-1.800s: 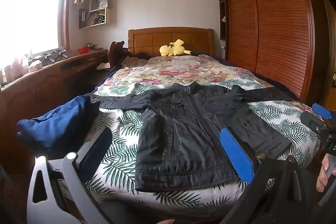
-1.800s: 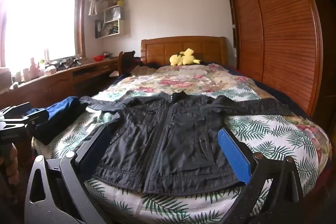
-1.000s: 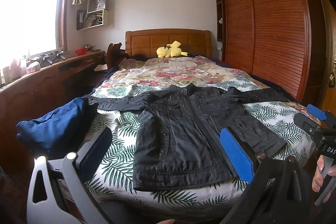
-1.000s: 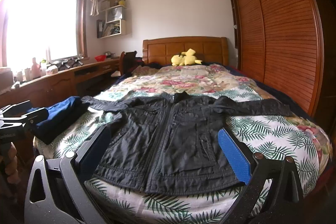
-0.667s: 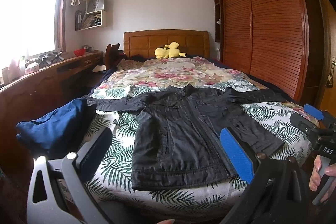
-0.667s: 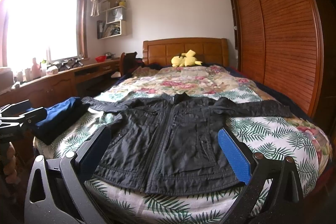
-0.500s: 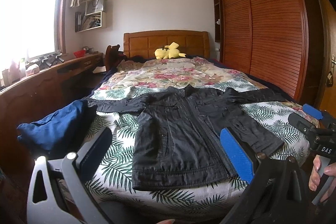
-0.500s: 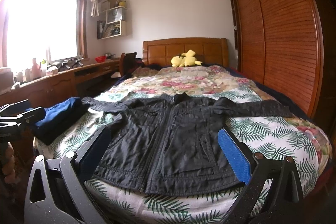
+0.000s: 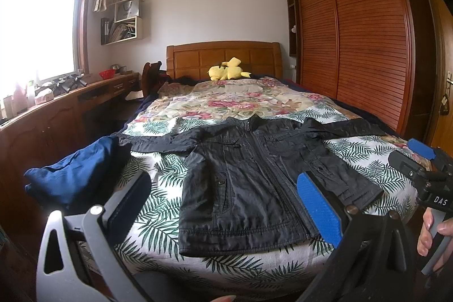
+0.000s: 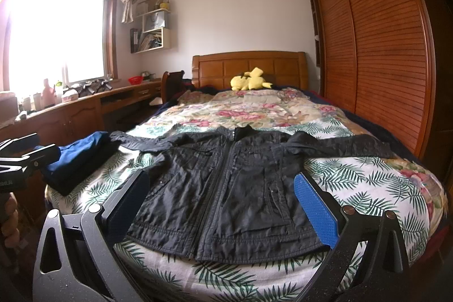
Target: Fold large clothes
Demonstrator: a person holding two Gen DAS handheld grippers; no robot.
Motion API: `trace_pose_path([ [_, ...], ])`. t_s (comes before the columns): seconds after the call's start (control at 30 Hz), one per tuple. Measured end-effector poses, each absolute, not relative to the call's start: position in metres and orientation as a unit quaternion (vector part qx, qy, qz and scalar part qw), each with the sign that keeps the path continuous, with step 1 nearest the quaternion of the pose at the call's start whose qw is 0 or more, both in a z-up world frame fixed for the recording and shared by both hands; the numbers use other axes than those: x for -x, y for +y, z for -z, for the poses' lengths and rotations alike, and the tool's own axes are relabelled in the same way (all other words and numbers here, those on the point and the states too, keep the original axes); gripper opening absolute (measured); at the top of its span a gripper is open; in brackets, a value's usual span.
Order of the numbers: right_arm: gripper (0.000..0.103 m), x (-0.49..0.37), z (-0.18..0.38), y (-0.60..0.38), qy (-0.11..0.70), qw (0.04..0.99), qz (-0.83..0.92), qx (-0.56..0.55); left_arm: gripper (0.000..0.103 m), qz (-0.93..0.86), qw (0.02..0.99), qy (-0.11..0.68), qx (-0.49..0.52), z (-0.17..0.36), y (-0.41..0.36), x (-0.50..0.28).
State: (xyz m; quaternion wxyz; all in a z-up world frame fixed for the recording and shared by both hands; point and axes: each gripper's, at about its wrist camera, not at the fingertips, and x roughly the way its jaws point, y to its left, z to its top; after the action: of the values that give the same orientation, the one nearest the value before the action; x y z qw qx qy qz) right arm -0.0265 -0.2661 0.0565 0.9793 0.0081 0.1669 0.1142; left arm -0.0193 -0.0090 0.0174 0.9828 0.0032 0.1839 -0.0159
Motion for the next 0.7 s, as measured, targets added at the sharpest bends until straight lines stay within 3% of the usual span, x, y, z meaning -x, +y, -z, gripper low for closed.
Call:
trace_pose_path([
  [0.7,0.103,0.0267,-0.0549,-0.2660,0.166,0.979,-0.115,-0.008,0.103,0.015,0.983,0.184,-0.004,-0.0182,-0.0086,0.0210],
])
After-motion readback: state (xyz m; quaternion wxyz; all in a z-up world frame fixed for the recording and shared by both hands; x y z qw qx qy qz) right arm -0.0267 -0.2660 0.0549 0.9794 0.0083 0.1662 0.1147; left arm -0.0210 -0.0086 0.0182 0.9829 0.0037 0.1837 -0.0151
